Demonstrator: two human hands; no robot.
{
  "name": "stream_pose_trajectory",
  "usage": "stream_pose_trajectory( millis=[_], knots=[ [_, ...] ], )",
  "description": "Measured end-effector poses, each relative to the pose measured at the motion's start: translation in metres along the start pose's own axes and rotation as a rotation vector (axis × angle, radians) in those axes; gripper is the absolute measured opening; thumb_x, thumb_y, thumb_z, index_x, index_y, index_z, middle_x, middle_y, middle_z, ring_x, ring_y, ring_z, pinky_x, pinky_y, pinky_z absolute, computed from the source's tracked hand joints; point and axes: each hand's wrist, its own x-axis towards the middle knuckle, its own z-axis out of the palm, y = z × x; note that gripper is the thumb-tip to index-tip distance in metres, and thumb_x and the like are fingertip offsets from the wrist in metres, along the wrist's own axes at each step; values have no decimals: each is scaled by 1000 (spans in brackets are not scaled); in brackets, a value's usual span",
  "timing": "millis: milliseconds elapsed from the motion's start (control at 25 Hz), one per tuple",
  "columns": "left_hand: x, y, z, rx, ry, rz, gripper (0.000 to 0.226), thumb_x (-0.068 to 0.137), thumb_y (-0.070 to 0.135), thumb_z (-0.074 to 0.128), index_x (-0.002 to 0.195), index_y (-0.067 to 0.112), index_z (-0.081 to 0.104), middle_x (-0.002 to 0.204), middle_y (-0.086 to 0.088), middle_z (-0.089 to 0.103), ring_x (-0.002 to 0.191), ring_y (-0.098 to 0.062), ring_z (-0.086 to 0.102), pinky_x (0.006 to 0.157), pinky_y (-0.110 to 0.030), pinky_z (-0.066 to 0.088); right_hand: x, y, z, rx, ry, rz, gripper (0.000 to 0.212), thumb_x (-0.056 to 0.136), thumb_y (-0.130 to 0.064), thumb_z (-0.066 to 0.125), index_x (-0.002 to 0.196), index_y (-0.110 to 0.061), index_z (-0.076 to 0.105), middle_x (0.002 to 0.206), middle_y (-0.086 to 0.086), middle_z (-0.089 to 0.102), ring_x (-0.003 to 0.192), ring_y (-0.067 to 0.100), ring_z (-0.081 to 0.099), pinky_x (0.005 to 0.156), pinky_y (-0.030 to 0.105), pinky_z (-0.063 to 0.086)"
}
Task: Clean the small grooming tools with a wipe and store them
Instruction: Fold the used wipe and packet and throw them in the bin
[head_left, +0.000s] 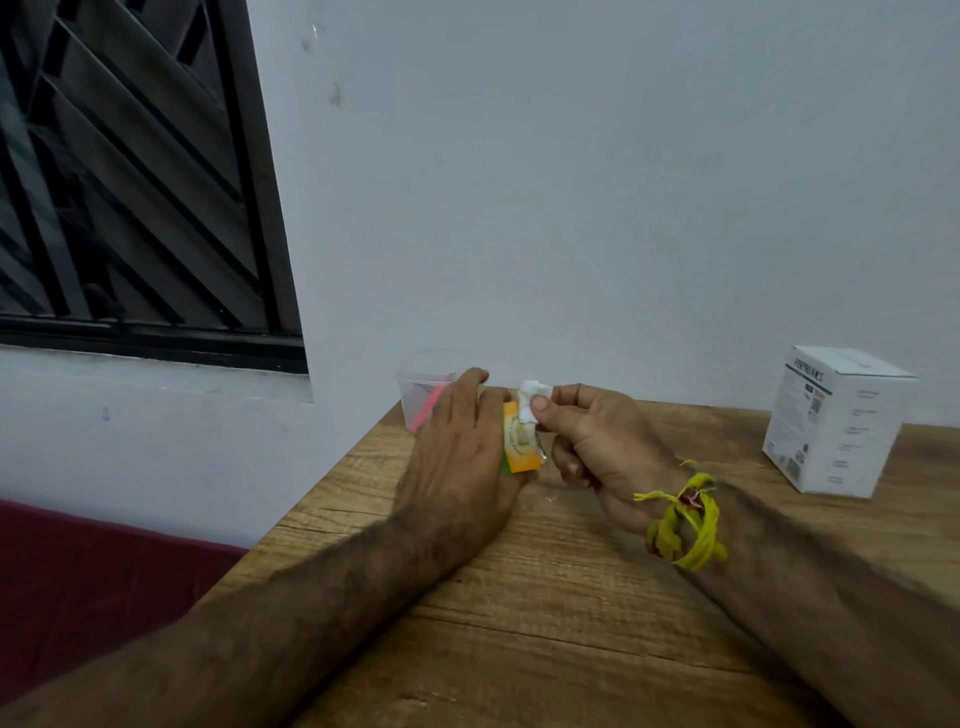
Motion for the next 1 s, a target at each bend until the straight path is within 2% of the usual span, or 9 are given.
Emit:
stream_pose_trajectory(
  millis=[120, 280, 440, 520, 600, 720, 800, 880, 1000],
  knots=[
    [2, -4, 6, -168, -6, -29, 48, 88, 35, 68, 125, 19, 42, 120, 3, 48, 111, -12, 45, 91, -31, 48, -7, 1, 10, -52, -74, -49, 17, 97, -15, 62, 102, 1, 59, 62, 8, 61, 31, 11, 37, 35, 16, 26],
    [5, -14, 4, -370, 14, -130, 49, 87, 31, 73, 120, 21, 39, 114, 7, 49, 105, -4, 43, 81, -17, 43, -13, -2, 10, -113, -2, -172, 15, 90, -13, 72, 98, -2, 66, 69, 15, 69, 37, 15, 47, 38, 23, 36],
    [8, -18, 0, -506, 5, -86, 52, 85, 25, 76, 119, 25, 36, 110, 12, 47, 104, -7, 50, 84, -27, 51, -14, -9, 13, -186, 140, -417, 3, 86, -8, 74, 87, -11, 74, 55, -4, 63, 45, 11, 55, 44, 27, 46],
    [9, -20, -1, -593, 30, -56, 51, 86, 26, 75, 118, 27, 35, 112, 11, 49, 106, -11, 55, 85, -34, 54, -16, -12, 13, -200, 181, -543, 5, 85, -10, 74, 86, -14, 76, 62, -3, 67, 52, 13, 58, 49, 29, 49],
    [9, -22, 1, -663, 66, -41, 47, 86, 29, 70, 119, 26, 36, 117, 6, 53, 109, -16, 59, 85, -40, 55, -20, -12, 18, -302, 121, -632, 9, 81, -10, 73, 85, -16, 78, 72, -1, 71, 58, 18, 61, 53, 29, 52],
    [10, -25, 3, -644, 98, -66, 47, 84, 25, 66, 120, 26, 37, 122, 7, 52, 113, -18, 58, 86, -44, 56, -25, -9, 28, -463, 162, -661, 15, 77, -3, 75, 82, -17, 78, 70, -1, 67, 59, 17, 59, 51, 19, 47],
    [10, -25, 2, -592, 112, -85, 44, 85, 33, 63, 121, 26, 37, 123, 9, 51, 113, -16, 56, 86, -43, 55, -24, -8, 29, -501, 210, -644, 11, 77, -7, 77, 81, -18, 77, 65, -3, 64, 57, 13, 57, 50, 13, 43],
    [9, -24, 1, -519, 117, -65, 44, 87, 41, 57, 122, 24, 37, 124, 9, 49, 113, -14, 54, 86, -38, 55, -22, -8, 28, -556, 219, -629, 7, 77, -12, 78, 80, -18, 77, 64, -8, 62, 57, 8, 57, 53, 11, 43],
    [8, -22, 3, -386, 92, -36, 42, 92, 31, 55, 128, 18, 38, 127, 5, 47, 114, -12, 49, 90, -38, 53, -22, -9, 29, -600, 195, -591, 11, 75, -10, 78, 82, -19, 76, 67, -9, 65, 60, 7, 61, 56, 12, 48]
  ],
)
